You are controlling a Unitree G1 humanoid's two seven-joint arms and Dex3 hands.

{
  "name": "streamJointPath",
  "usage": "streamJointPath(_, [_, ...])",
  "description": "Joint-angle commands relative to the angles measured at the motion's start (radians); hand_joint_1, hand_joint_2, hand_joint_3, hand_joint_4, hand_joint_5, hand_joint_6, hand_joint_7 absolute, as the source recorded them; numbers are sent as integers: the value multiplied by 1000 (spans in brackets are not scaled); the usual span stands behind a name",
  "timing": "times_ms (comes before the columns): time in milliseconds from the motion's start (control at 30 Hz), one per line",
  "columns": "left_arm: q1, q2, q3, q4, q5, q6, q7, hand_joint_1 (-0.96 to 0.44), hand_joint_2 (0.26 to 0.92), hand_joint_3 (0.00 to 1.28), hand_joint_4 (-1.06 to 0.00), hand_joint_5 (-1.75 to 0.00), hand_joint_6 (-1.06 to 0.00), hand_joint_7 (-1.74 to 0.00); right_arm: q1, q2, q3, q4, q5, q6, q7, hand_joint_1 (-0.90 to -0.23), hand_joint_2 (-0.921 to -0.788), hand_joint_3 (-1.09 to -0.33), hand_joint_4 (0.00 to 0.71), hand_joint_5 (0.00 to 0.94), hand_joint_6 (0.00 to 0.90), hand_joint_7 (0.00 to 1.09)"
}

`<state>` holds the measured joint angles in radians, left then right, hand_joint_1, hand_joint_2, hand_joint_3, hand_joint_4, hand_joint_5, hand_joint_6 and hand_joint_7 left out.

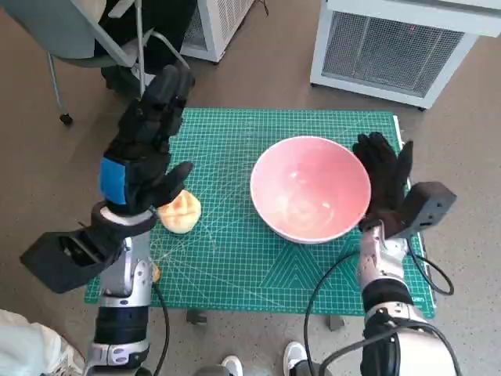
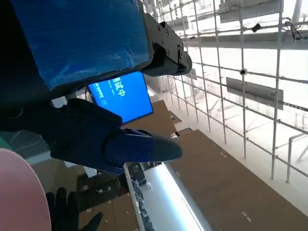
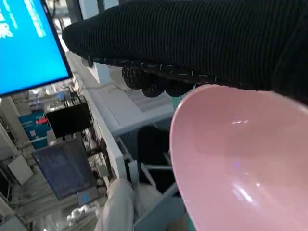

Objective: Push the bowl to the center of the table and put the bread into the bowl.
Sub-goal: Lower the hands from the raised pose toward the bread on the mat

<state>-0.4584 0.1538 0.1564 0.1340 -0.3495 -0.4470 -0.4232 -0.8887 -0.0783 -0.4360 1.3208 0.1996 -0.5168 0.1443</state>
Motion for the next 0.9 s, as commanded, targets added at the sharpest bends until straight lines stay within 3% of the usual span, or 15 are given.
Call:
streamJointPath(33, [19,13,4,-33,15,7,11,-590,921,218,-227,0,-433,-13,-27,28,-6,16,0,28,-29,-519,-921,-806,186,3,88,444])
streamJointPath(200, [28,19,7,-43,19,7,17,-588,921,219,-226,0,-427,-9,-55,39,-2,21,-11,48,-55,-529,-921,-800,190,3,132,398])
streamJointPath(400, [41,25,11,-60,22,12,25,-584,921,219,-222,0,-420,-5,-84,50,-10,24,-4,80,-62,-560,-921,-775,190,2,147,388])
streamJointPath(533, [59,35,17,-84,31,16,35,-584,921,220,-221,0,-419,-3,-93,41,12,22,-30,85,-77,-584,-921,-765,192,2,155,389])
streamJointPath(700, [85,62,31,-119,38,23,37,-583,921,223,-220,-1,-416,-2,-98,23,34,14,-56,62,-82,-589,-921,-768,205,8,152,386])
streamJointPath(900, [112,162,59,-128,104,-15,7,-604,921,237,-228,-4,-412,0,-106,-4,53,-12,-65,-21,-24,-579,-921,-788,205,5,134,398])
